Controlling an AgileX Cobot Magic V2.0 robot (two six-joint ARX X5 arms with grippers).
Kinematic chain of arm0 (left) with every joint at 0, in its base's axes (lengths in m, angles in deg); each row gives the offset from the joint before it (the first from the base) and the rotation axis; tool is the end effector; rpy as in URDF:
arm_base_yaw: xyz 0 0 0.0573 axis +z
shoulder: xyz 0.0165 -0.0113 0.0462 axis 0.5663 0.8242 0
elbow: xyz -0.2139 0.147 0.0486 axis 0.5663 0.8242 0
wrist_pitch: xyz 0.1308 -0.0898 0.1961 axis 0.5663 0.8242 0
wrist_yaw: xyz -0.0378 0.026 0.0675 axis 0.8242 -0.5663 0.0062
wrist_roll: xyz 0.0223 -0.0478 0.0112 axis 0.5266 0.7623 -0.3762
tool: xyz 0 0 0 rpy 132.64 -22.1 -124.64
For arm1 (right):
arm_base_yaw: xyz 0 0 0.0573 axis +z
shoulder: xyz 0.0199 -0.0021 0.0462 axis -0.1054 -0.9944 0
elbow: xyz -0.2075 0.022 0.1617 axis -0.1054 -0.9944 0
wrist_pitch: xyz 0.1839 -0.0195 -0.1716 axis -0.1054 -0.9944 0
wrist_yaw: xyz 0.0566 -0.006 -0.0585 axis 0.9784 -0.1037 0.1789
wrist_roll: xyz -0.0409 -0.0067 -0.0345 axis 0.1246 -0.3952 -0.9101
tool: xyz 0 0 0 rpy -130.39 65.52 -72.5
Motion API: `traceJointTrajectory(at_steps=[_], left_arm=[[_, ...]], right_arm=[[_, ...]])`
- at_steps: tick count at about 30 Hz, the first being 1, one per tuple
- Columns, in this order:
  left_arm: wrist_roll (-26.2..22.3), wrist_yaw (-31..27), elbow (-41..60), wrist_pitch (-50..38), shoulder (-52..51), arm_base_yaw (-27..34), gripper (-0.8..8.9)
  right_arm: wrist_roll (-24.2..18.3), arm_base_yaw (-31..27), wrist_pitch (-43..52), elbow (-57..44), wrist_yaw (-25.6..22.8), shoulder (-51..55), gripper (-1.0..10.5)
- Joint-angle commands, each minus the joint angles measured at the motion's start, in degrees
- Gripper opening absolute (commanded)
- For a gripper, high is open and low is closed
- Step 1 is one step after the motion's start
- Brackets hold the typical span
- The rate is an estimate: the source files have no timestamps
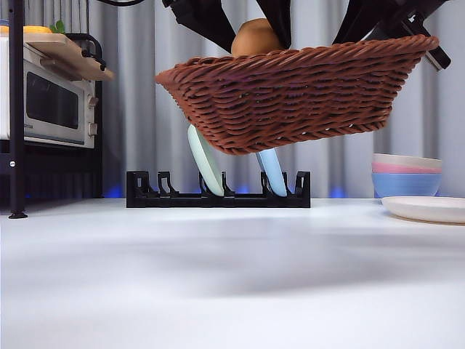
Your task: Pick up the basket,pick up the corn from the table,pick up the potato from the table,pick up the cucumber from the table,put all items into the basket
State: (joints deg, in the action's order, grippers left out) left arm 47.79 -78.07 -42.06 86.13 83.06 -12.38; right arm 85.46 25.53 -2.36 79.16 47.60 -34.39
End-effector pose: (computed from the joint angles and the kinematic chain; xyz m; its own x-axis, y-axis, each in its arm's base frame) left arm 0.2516 -0.2608 0.3533 0.6679 -0.4547 -0.5892 0.5793 0.8146 0.0280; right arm 0.2467 0.1004 0.3064 0.5360 0.6425 -0.5477 -0.3958 0.7643 0.5092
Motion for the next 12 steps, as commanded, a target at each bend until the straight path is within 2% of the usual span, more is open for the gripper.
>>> traceJointTrajectory(at_steps=[1,6,12], left_arm=[[-0.6,-0.1,-0.7,0.0,-0.3,0.1,5.31],[-0.8,-0.1,-4.0,1.5,-1.3,0.1,5.31],[-2.9,-0.4,-13.2,9.8,-2.0,0.1,5.31]], right_arm=[[0.1,0.2,0.9,0.7,0.2,0.5,-0.1],[0.1,0.2,0.9,0.7,0.2,0.5,-0.1],[0.1,0.2,0.9,0.7,-0.4,-0.7,-0.1]])
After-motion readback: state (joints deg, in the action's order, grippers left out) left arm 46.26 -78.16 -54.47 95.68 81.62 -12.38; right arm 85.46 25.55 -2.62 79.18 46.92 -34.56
